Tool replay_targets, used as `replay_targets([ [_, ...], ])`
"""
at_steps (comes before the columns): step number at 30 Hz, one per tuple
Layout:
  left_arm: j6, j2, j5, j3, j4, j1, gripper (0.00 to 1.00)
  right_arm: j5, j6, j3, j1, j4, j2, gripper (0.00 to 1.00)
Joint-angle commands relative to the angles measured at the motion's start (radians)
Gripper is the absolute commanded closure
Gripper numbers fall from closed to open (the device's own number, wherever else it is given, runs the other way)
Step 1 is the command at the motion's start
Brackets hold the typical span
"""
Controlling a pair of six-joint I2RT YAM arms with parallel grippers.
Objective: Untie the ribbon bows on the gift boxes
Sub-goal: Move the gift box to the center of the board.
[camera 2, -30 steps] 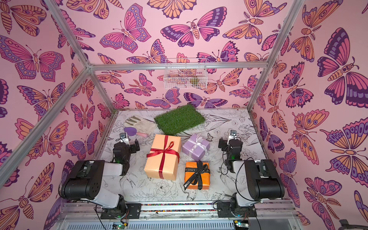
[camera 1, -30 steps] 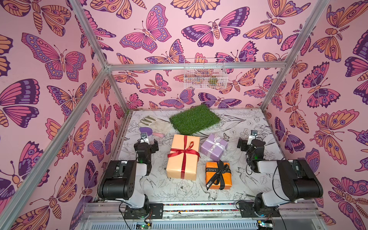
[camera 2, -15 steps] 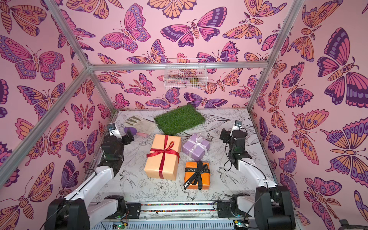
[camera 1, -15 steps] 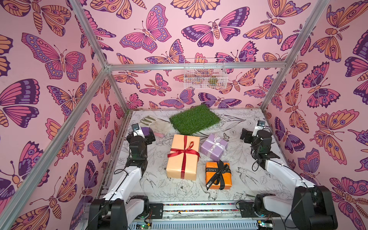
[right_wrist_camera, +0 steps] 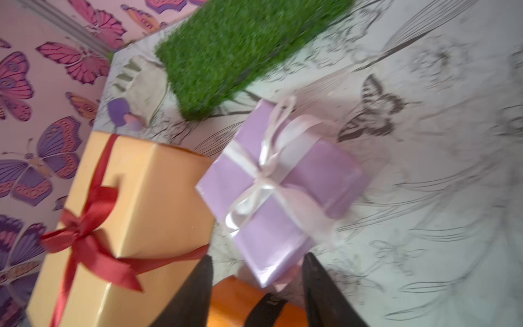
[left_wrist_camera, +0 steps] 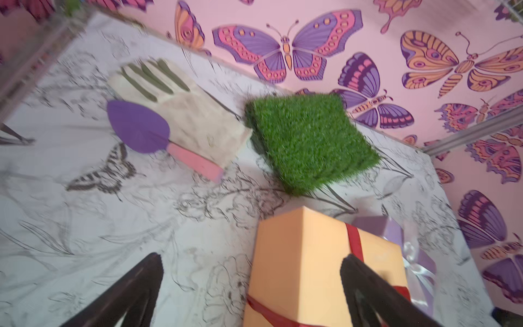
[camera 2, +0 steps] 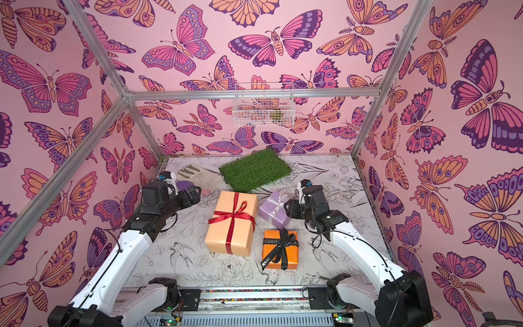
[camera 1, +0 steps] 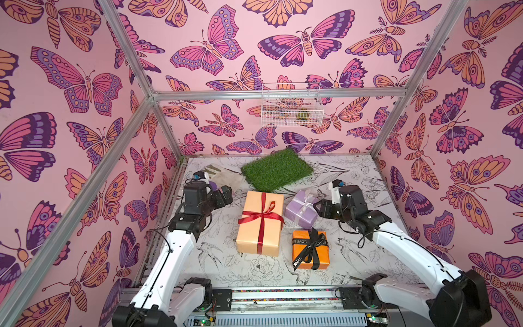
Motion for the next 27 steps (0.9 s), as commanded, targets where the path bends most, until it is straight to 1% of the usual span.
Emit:
replay_targets([
  [1, -0.092, 0.037, 0.098, 0.033, -0.073, -0.031, 0.00, -0.004, 0.093, 0.020, 0.120, 0.038, 0.049, 0.76],
  [2, -0.098, 0.046, 0.106, 0.044, -0.073, -0.042, 0.00, 0.026, 0.100, 0.035, 0.159, 0.049, 0.077, 0.84],
  [4, -0.100, 0.054, 0.123, 0.065, -0.073, -0.060, 0.00, 0.064, 0.099, 0.072, 0.215, 0.055, 0.138, 0.91],
  [5, -0.104, 0.054, 0.129, 0.073, -0.073, -0.067, 0.00, 0.079, 0.099, 0.095, 0.236, 0.050, 0.170, 0.98],
  [6, -0.110, 0.050, 0.135, 0.078, -0.074, -0.073, 0.00, 0.087, 0.100, 0.113, 0.252, 0.049, 0.202, 1.00],
  [8, -0.126, 0.037, 0.145, 0.085, -0.074, -0.083, 0.00, 0.074, 0.109, 0.144, 0.269, 0.054, 0.262, 1.00],
  [12, -0.143, 0.000, 0.159, 0.087, -0.075, -0.097, 0.00, 0.002, 0.119, 0.200, 0.316, 0.104, 0.378, 1.00],
  [16, -0.145, -0.039, 0.148, 0.078, -0.086, -0.097, 0.00, -0.050, 0.125, 0.278, 0.369, 0.156, 0.485, 0.99],
  [20, -0.136, -0.061, 0.135, 0.077, -0.117, -0.097, 0.00, -0.105, 0.137, 0.396, 0.418, 0.197, 0.599, 0.94],
  [22, -0.141, -0.065, 0.136, 0.082, -0.130, -0.098, 0.00, -0.120, 0.142, 0.461, 0.439, 0.219, 0.659, 0.93],
  [25, -0.155, -0.077, 0.143, 0.088, -0.139, -0.098, 0.00, -0.152, 0.154, 0.564, 0.450, 0.245, 0.746, 0.91],
  [27, -0.164, -0.088, 0.148, 0.093, -0.144, -0.099, 0.00, -0.144, 0.148, 0.614, 0.451, 0.228, 0.773, 0.91],
])
